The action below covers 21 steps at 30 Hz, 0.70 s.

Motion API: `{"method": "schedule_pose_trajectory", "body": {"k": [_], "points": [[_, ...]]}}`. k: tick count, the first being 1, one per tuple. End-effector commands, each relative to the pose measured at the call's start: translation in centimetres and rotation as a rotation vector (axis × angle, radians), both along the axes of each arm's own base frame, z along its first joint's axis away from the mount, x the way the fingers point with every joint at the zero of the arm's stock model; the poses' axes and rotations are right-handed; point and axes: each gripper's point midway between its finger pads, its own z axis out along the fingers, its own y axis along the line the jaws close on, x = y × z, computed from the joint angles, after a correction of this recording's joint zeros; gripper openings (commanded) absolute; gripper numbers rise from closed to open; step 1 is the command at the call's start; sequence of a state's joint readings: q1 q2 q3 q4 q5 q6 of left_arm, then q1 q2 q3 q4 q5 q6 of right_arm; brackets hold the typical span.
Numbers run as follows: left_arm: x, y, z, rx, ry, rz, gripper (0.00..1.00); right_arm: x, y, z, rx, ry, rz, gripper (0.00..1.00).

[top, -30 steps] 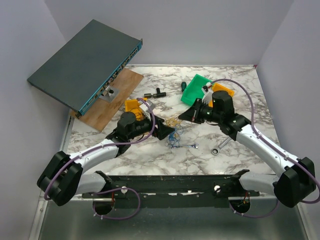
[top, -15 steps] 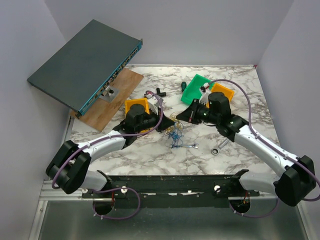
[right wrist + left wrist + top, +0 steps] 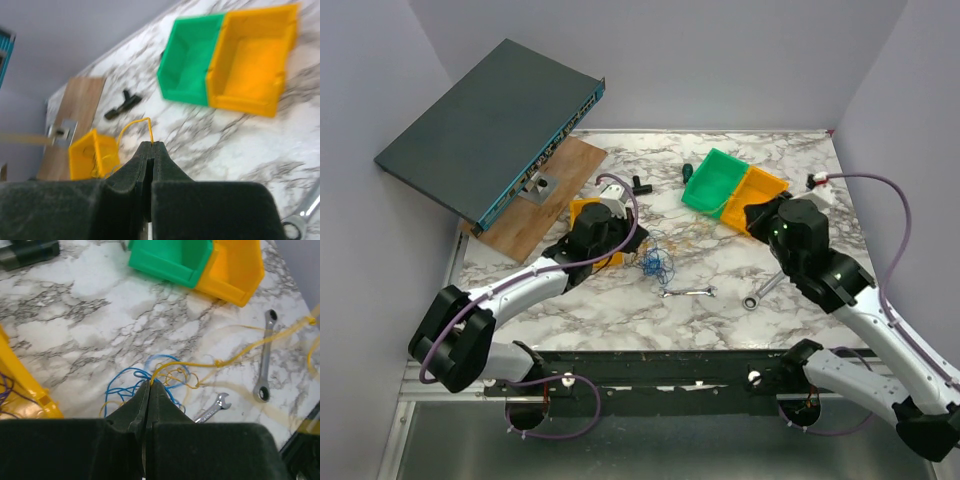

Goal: Untangle the cables

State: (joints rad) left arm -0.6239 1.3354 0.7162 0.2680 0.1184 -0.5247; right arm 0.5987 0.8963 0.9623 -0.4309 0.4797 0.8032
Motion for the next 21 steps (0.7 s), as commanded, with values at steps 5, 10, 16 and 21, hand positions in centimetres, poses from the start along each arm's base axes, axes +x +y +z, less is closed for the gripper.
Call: {"method": "schedule_pose_trajectory", "body": {"k": [5, 10, 16, 21], "points": [[1.4, 6.1, -3.8, 0.216, 0.104, 0.287, 0.00, -0.9, -9.5, 3.6, -0.167, -0.086, -0.430, 0.01], [1.5, 7.0, -4.0, 0.237, 0.124, 0.332, 0.00, -1.2, -11.7, 7.2, -0.259, -0.145, -0.519, 0.01], [1.7, 8.5, -4.4, 0.273, 0.146, 0.413, 0.00, -1.2, -13.2, 11.2, -0.309, -0.186, -0.615, 0.01], [1.7, 8.8, -4.3, 0.268, 0.140, 0.428, 0.00, -0.7, -12.7, 14.6, -0.299, -0.255, -0.591, 0.01]]}}
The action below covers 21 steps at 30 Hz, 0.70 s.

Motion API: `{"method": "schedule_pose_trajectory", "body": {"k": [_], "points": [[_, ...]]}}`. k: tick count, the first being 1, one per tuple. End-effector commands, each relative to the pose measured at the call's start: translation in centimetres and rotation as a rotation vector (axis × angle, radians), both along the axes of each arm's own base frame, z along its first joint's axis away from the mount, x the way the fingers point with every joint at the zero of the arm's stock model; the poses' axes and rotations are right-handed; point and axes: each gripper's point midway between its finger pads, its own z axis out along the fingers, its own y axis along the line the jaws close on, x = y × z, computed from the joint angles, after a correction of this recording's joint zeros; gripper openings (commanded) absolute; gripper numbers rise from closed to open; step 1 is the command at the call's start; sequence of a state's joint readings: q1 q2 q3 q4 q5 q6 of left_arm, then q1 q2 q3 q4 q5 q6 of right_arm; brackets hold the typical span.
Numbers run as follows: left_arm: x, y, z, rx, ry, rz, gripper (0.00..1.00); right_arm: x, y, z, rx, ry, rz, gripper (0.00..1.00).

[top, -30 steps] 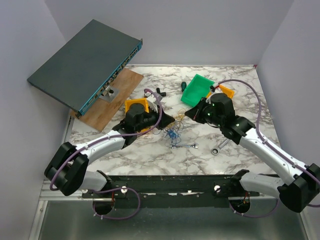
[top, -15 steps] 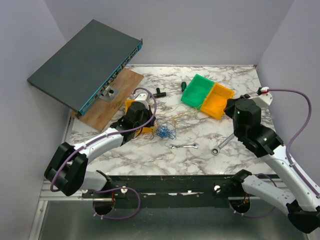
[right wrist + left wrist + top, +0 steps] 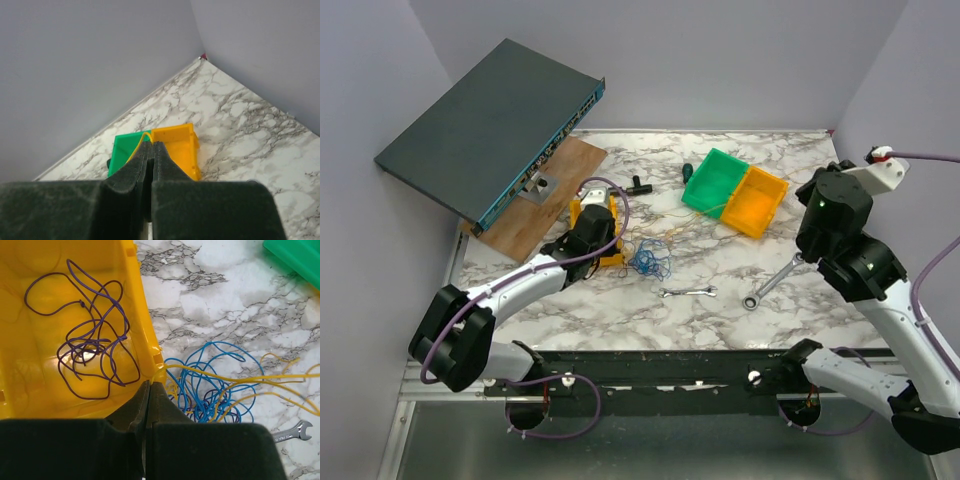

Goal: Untangle the cables

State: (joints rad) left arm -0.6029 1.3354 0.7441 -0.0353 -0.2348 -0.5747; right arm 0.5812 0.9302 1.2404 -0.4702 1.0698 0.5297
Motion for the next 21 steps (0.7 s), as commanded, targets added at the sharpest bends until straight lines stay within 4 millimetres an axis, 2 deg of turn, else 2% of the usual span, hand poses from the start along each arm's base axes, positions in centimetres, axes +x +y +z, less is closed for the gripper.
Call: {"method": "schedule_pose_trajectory", "body": {"k": [1, 4, 6, 7, 9, 13, 16, 17, 19, 20, 21], "points": [[0.6, 1.3, 0.6, 0.024, -0.013, 0.071, 0.00, -0.1, -0.9, 4.0, -0.027, -0.066, -0.046, 0.01], [0.6, 1.1, 0.7, 0.016, -0.010, 0.064, 0.00, 1.0, 0.6, 4.5, -0.053, -0.051, 0.027, 0.01], [0.5, 0.2, 1.4, -0.021, -0.043, 0.020, 0.00, 2.2, 2.6, 3.5, -0.073, -0.006, 0.120, 0.01], [0.4, -0.3, 2.0, -0.052, -0.073, -0.015, 0.00, 2.8, 3.6, 2.2, -0.081, 0.039, 0.164, 0.01], [-0.1, -1.1, 3.2, -0.102, -0.130, -0.075, 0.00, 3.4, 5.3, -0.9, -0.069, 0.131, 0.227, 0.01], [-0.9, -1.7, 5.0, -0.167, -0.220, -0.138, 0.00, 2.1, 7.4, -10.2, 0.086, 0.336, 0.283, 0.05], [-1.3, -1.9, 5.5, -0.192, -0.248, -0.160, 0.00, 0.0, 6.2, -16.0, 0.129, 0.418, 0.221, 0.10], [-1.4, -2.1, 5.7, -0.201, -0.255, -0.170, 0.00, -0.5, 5.8, -17.6, 0.125, 0.440, 0.212, 0.21], [-1.6, -2.4, 6.0, -0.215, -0.265, -0.190, 0.00, -1.2, 6.0, -19.4, 0.130, 0.471, 0.240, 0.72], [-1.7, -2.5, 6.0, -0.218, -0.268, -0.200, 0.00, -1.3, 6.6, -20.0, 0.128, 0.481, 0.276, 0.81], [-1.8, -2.7, 6.1, -0.218, -0.269, -0.207, 0.00, -1.4, 7.1, -20.8, 0.126, 0.500, 0.314, 0.85]]}}
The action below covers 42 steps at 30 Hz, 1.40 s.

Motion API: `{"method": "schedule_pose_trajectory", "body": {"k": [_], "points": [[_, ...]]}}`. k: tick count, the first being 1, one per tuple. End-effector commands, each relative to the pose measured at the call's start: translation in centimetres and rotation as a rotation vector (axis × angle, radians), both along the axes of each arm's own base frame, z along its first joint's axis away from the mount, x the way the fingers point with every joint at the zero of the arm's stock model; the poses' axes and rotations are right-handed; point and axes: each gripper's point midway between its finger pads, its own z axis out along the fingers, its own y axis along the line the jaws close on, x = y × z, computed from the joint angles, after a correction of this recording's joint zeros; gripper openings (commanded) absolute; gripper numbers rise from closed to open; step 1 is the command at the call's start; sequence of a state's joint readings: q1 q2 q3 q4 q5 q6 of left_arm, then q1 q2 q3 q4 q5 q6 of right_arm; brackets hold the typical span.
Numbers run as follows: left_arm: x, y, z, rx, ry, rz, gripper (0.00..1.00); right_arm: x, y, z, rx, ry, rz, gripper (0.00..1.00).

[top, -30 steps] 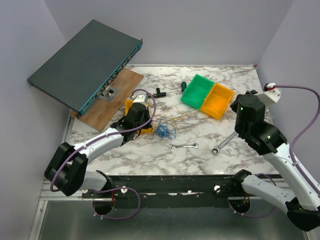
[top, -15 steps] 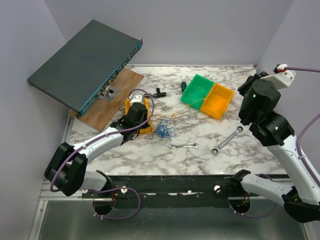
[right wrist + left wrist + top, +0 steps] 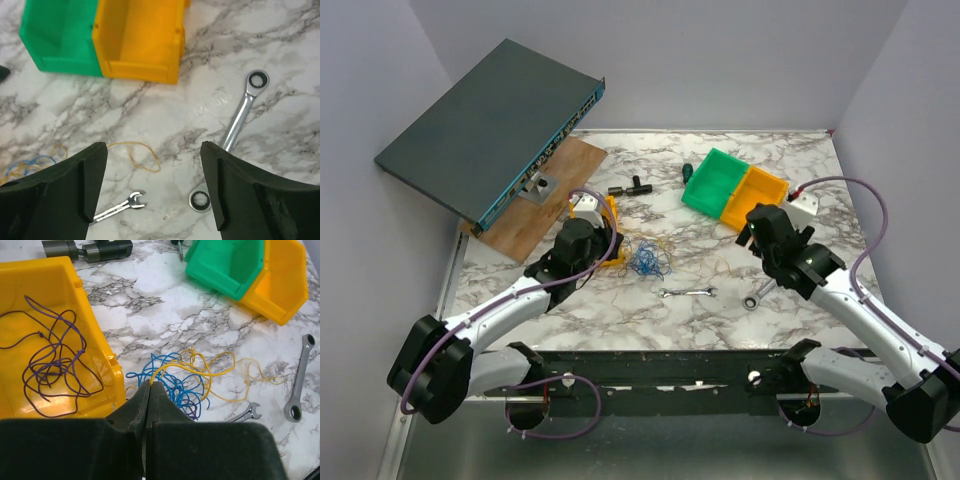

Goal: Untangle the cables

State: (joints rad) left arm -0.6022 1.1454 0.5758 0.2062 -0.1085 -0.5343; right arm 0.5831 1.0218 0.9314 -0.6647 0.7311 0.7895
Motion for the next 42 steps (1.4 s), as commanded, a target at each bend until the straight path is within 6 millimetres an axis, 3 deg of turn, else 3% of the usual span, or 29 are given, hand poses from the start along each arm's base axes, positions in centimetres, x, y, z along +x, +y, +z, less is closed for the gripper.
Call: {"method": "schedule_pose_trajectory", "body": {"k": [1, 7, 11, 15, 17, 21, 25, 32, 34, 38, 40, 42], "points": [[-0.2, -1.3, 2.1, -0.049, -0.079, -0.081, 0.00, -1.1, 2.2, -2.1, 0.114, 0.042, 0.099, 0.86], [-0.3, -1.4, 2.2, -0.042, -0.092, -0.091, 0.00, -0.9, 10.9, -5.3, 0.173, 0.134, 0.622, 0.86], [-0.3, -1.5, 2.0, -0.037, -0.090, -0.093, 0.00, -0.9, 14.2, -7.6, 0.174, 0.196, 0.809, 0.85], [-0.2, -1.4, 2.0, -0.033, -0.090, -0.086, 0.00, 0.7, 14.3, -9.4, 0.177, 0.257, 0.710, 0.88], [-0.2, -1.4, 2.1, -0.034, -0.094, -0.085, 0.00, 1.0, 14.8, -9.7, 0.276, 0.281, 0.605, 0.89], [-0.2, -1.2, 2.1, -0.031, -0.096, -0.080, 0.00, -0.5, 16.5, -9.2, 0.569, 0.210, 0.408, 0.95], [-0.2, -1.3, 2.1, -0.033, -0.098, -0.083, 0.00, -1.3, 15.1, -10.2, 0.693, 0.118, 0.201, 0.95], [-0.2, -1.3, 2.2, -0.034, -0.098, -0.083, 0.00, -0.8, 16.5, -11.5, 0.774, 0.117, 0.155, 0.92], [-0.2, -1.2, 2.2, -0.030, -0.099, -0.079, 0.00, 0.0, 16.1, -11.8, 0.758, 0.094, 0.115, 0.89], [-0.3, -1.1, 2.3, -0.033, -0.104, -0.077, 0.00, 1.7, 16.0, -12.4, 0.712, 0.065, 0.064, 0.72], [-0.3, -1.0, 2.3, -0.031, -0.104, -0.073, 0.00, 2.2, 15.7, -13.0, 0.673, 0.073, 0.032, 0.57], [-0.2, -0.9, 2.1, -0.027, -0.101, -0.066, 0.00, 2.6, 15.1, -13.1, 0.643, 0.063, 0.004, 0.32]]}}
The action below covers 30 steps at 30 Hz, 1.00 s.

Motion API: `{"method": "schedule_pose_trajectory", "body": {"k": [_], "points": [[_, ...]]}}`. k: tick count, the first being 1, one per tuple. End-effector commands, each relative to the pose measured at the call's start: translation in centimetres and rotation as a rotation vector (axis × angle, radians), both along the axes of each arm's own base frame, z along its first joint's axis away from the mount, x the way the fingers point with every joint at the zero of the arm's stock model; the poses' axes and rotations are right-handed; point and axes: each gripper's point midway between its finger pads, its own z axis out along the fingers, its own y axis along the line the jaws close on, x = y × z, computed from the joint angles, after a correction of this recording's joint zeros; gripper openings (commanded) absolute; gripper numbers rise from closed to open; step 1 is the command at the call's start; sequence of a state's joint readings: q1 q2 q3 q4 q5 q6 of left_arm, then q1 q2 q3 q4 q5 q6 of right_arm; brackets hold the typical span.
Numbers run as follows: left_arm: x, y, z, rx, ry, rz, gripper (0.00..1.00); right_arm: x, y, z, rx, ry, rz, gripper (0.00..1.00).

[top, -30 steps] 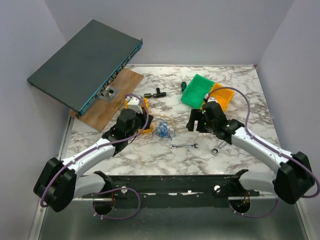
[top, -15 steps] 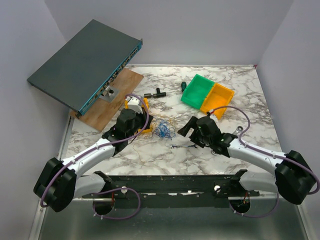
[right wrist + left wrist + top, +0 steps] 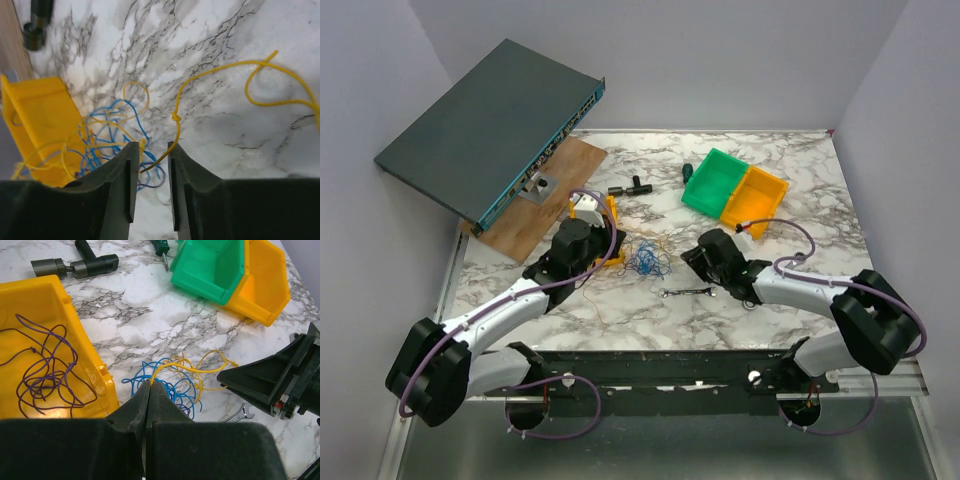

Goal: Untangle the cables

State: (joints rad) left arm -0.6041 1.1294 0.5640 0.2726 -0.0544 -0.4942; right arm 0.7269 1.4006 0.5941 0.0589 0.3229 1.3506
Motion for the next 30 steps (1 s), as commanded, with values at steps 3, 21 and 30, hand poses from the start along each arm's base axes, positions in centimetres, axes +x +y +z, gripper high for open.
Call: {"method": "schedule_pose_trajectory", "body": {"k": [3, 21, 30], "points": [[0.0, 0.5, 0.7, 0.001, -0.039, 0.020, 0.00, 2.4, -2.2, 1.9, -0.085, -0.092, -0.143, 0.03], [1.7, 6.4, -1.6, 0.144, 0.086, 0.380, 0.00, -3.1, -21.6, 22.4, -0.631, -0.452, -0.568, 0.01], [1.8, 7.1, -2.9, 0.191, 0.138, 0.426, 0.00, -6.5, -26.3, 29.4, -0.703, -0.521, -0.713, 0.01]]}}
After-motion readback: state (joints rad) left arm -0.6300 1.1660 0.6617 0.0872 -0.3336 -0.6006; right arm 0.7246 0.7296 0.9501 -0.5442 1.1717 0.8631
